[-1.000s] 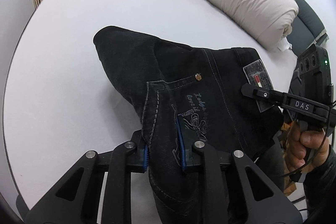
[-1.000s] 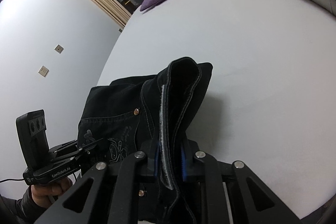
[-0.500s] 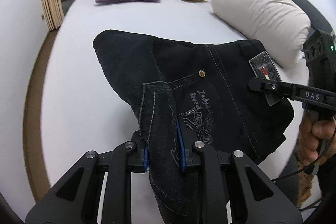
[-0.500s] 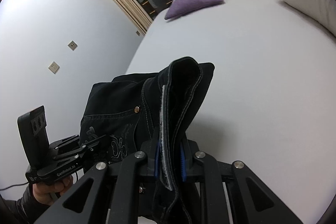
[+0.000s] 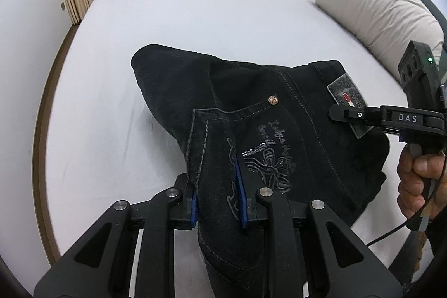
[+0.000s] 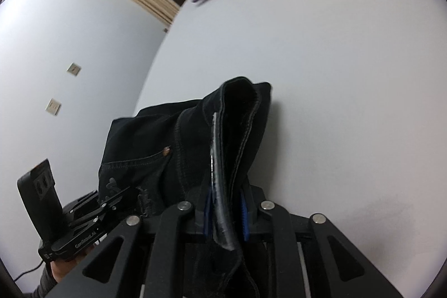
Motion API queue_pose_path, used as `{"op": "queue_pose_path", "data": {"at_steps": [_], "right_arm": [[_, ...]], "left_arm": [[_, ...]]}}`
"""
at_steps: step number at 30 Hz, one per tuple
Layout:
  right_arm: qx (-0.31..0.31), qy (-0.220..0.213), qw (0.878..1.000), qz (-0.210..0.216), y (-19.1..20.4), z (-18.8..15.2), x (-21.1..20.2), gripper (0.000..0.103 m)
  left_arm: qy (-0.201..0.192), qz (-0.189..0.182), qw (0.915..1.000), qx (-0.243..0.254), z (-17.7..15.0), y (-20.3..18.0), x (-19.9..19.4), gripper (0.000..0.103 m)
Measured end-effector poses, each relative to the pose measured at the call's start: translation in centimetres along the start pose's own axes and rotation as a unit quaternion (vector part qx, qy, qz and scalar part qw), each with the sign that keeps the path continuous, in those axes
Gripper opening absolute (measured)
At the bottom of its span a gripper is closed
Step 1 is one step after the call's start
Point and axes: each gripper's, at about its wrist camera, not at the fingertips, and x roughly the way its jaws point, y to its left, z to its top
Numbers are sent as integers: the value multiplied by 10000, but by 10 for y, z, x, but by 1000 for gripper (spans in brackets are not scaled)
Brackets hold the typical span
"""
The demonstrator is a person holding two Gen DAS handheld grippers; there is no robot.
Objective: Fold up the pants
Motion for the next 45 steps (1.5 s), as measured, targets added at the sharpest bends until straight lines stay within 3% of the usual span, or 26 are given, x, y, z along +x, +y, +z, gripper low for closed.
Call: {"op": "queue_pose_path", "data": {"at_steps": [1, 6, 8, 13, 15, 17, 18, 21, 23, 25, 29, 31, 32, 34, 37, 40, 42, 45], "right_arm": [[147, 23, 9999, -47, -9, -1, 4, 44], [233, -65, 9997, 22, -22, -10, 0, 49], [247, -147, 9996, -65, -22, -14, -10, 54], [-9, -557, 9961, -682, -8, -28, -50, 61], [-205, -895, 9918, -889, 8, -34, -73, 66], [-473, -1350, 9837, -1090, 29, -43, -101, 72], [-616, -1586, 9781, -1202, 41, -47, -114, 80], [-1130, -2504, 9498, -1499, 85, -65, -157, 100], [-1449, -3056, 9274, -1601, 109, -77, -183, 103], [-1749, -3604, 8991, -1764, 135, -94, -209, 103], [-2169, -4119, 8647, -1888, 169, -118, -243, 103], [-2250, -4271, 8555, -1872, 181, -130, -256, 103], [-2281, -4328, 8530, -1817, 185, -137, -262, 103], [-2314, -4248, 8593, -1660, 188, -148, -269, 103], [-2225, -3668, 8901, -1541, 187, -157, -259, 103], [-2080, -3128, 9127, -1609, 181, -165, -238, 103], [-1945, -2780, 9271, -1594, 174, -170, -223, 103], [-1757, -2416, 9398, -1659, 169, -176, -202, 103]], "left_arm": [[5, 1, 10000, -15, 3, -1, 6, 24], [-69, -3, 9996, -282, 7, 13, 23, 44], [-146, 16, 9991, -403, 6, 19, 19, 46], [-907, 233, 9947, -424, -8, 14, -31, 79], [-1300, 493, 9897, -328, -14, 8, -58, 85], [-1908, 944, 9769, -200, -23, -6, -98, 99], [-2181, 1089, 9697, -175, -31, -13, -118, 103], [-3107, 1582, 9370, -200, -42, -35, -179, 103], [-3570, 1817, 9159, -257, -55, -45, -217, 103], [-3888, 1727, 9046, -265, -63, -47, -248, 103], [-4172, 1747, 8917, -180, -80, -63, -292, 103], [-4029, 1910, 8950, -153, -87, -72, -302, 103], [-3929, 1883, 9000, -157, -89, -73, -303, 103], [-3548, 1871, 9155, -301, -92, -73, -296, 103], [-2912, 1863, 9359, -671, -101, -68, -277, 103], [-2212, 1620, 9570, -951, -111, -61, -245, 103], [-1780, 1564, 9658, -1052, -121, -58, -221, 103], [-1406, 1573, 9713, -1096, -132, -55, -192, 103]]}}
